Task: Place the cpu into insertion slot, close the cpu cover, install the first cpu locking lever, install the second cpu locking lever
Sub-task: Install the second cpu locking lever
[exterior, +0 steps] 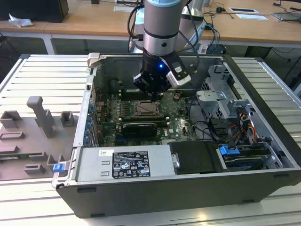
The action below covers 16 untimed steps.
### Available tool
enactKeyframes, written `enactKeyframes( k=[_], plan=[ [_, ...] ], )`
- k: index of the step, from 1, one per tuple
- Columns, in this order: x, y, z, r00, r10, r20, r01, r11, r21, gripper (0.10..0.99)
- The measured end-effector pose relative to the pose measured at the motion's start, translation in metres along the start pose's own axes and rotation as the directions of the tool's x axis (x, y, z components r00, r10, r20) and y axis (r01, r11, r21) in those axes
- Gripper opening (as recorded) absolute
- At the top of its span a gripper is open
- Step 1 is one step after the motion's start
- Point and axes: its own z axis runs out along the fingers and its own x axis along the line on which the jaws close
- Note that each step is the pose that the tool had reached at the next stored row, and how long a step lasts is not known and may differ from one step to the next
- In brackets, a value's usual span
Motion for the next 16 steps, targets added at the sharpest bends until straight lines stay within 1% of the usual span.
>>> enactKeyframes(
  k=[6,10,12,14,15,16],
  plan=[
    [0.0006,-0.0079,-0.0004,1.0000,0.000,0.0000,0.000,1.0000,0.000,0.106],
    [0.0007,-0.0100,0.0004,1.0000,0.000,-0.0001,0.000,1.0000,-0.001,0.106],
    [0.0009,-0.0109,0.0006,1.0000,0.000,0.0001,0.000,1.0000,-0.004,0.106],
    [0.0009,-0.0119,0.0008,1.0000,0.000,0.0013,0.000,0.9998,-0.020,0.106],
    [0.0010,-0.0129,0.0008,1.0000,0.001,0.0029,-0.001,0.9992,-0.041,0.106],
    [0.0011,-0.0135,0.0010,1.0000,0.001,0.0035,-0.001,0.9988,-0.049,0.106]
  ],
)
